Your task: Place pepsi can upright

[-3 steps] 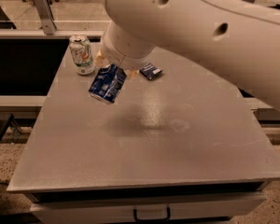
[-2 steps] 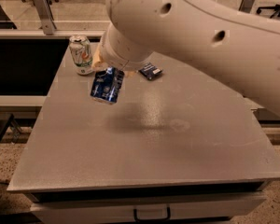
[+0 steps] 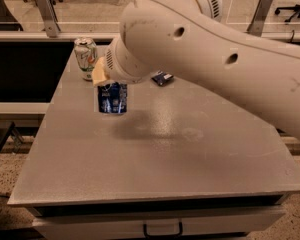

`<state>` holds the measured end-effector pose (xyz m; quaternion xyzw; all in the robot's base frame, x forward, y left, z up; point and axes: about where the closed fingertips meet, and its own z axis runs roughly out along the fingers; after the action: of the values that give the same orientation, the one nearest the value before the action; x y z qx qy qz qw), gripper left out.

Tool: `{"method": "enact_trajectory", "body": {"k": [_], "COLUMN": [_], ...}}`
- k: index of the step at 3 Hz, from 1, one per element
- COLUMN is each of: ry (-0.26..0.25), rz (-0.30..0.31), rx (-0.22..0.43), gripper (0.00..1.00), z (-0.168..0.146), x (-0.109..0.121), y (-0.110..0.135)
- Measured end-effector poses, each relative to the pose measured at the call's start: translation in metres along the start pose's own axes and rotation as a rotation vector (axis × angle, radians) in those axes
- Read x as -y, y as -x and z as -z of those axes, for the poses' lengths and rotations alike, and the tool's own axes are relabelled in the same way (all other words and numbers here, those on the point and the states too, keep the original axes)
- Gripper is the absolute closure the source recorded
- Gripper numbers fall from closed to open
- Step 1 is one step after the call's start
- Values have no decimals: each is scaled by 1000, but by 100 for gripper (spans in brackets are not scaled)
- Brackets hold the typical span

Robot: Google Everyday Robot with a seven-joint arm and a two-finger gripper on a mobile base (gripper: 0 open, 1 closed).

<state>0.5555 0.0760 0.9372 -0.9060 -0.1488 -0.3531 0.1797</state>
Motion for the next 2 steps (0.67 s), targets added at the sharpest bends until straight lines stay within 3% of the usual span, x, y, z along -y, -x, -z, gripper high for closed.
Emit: {"method": "enact_trajectory", "body": {"k": [2], "ry": [-57], "rz": [199], "rx": [-170], "gripper": [100], "z": [-10], "x": [7], "y": [-3]}}
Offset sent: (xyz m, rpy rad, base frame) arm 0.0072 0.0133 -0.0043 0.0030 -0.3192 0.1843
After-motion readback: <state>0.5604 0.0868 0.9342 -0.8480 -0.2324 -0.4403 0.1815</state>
